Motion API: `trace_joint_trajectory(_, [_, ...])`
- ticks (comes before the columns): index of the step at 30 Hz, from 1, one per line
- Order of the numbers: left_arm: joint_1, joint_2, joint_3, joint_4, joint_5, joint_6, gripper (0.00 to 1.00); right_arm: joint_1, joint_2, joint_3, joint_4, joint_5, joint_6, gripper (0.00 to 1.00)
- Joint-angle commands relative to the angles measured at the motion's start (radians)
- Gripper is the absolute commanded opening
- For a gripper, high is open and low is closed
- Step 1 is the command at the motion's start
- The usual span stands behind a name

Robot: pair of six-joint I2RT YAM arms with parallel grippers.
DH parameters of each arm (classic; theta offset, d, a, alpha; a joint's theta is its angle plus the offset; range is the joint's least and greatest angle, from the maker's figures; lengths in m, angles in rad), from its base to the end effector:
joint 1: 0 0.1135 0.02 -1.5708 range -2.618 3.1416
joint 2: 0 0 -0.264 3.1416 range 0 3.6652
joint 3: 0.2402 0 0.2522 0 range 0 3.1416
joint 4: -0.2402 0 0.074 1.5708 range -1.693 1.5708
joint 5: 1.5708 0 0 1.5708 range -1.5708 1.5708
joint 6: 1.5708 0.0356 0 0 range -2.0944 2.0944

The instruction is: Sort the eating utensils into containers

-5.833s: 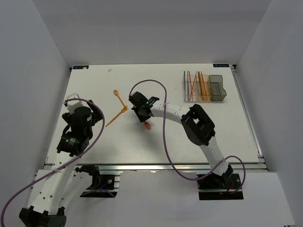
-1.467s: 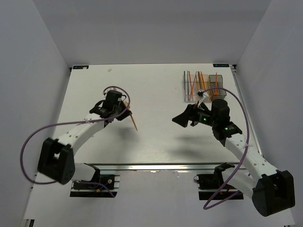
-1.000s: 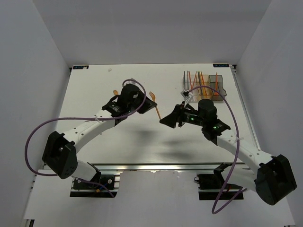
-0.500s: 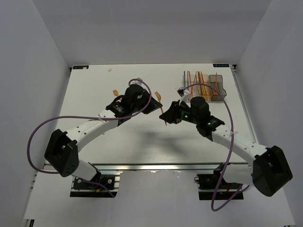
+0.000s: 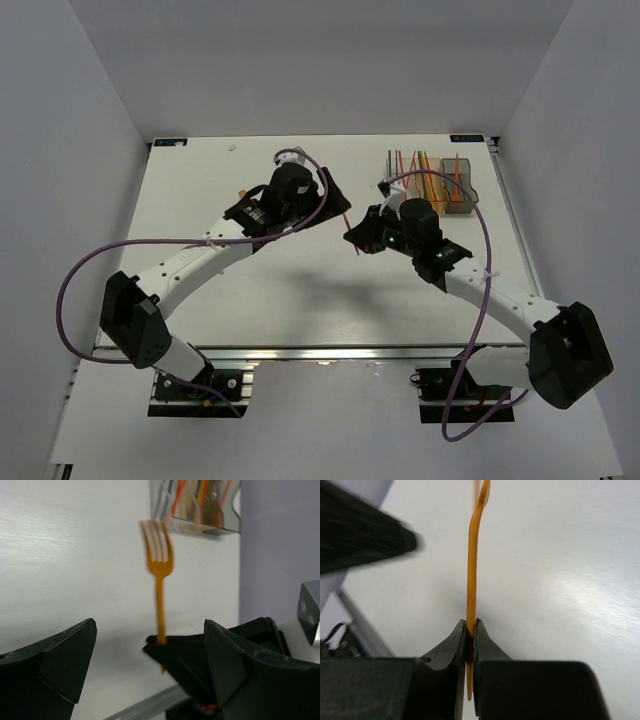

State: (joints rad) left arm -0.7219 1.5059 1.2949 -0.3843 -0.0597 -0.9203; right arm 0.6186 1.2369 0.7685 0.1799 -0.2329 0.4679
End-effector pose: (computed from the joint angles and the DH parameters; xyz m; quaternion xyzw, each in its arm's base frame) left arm 0.2608 -0.2268 0.3229 -0.1014 0.8773 -0.3249 0.3385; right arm 0.2260 0.1710 0.2750 -0.1292 0.7885 0.3868 0.4604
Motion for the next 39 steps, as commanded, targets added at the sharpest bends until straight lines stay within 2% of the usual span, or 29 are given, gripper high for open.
trace_joint_trajectory(1, [-0.008,-0.058,0.143,-0.213,-0.296,0.142,0.98,-0.083,0.012,0.061,-0.031,0.157,-0.073,0.00])
trace_joint_trajectory(3, [0.001,-0.117,0.164,-0.283,-0.408,0.194,0.98,-0.141,0.045,0.090,-0.039,0.181,-0.155,0.00])
trace_joint_trajectory(4, [0.009,-0.143,0.159,-0.295,-0.478,0.219,0.98,-0.210,0.070,0.115,-0.048,0.187,-0.193,0.00])
trace_joint_trajectory(6, [0.010,-0.199,0.129,-0.294,-0.512,0.326,0.98,-0.272,0.166,0.236,-0.089,0.222,-0.314,0.00])
trace_joint_trajectory(7, [0.010,-0.261,0.066,-0.286,-0.514,0.363,0.98,-0.327,0.203,0.277,-0.126,0.272,-0.349,0.00])
trace_joint_trajectory(8, [0.010,-0.294,0.031,-0.280,-0.517,0.391,0.98,-0.354,0.232,0.349,-0.134,0.280,-0.409,0.00])
trace_joint_trajectory(12, [0.012,-0.430,-0.175,-0.243,-0.503,0.471,0.98,-0.508,0.389,0.465,-0.093,0.284,-0.523,0.00])
trace_joint_trajectory(17, [0.013,-0.504,-0.389,-0.217,-0.447,0.492,0.98,-0.598,0.554,0.617,-0.134,0.307,-0.621,0.00])
trace_joint_trajectory(23, [0.013,-0.518,-0.465,-0.211,-0.427,0.523,0.98,-0.668,0.617,0.598,-0.070,0.242,-0.650,0.00])
trace_joint_trajectory(30, [0.013,-0.627,-0.497,-0.182,-0.400,0.525,0.98,-0.721,0.656,0.569,-0.011,0.150,-0.640,0.00])
trace_joint_trajectory(39, [0.013,-0.622,-0.496,-0.183,-0.410,0.520,0.98,-0.743,0.711,0.558,0.030,0.150,-0.640,0.00])
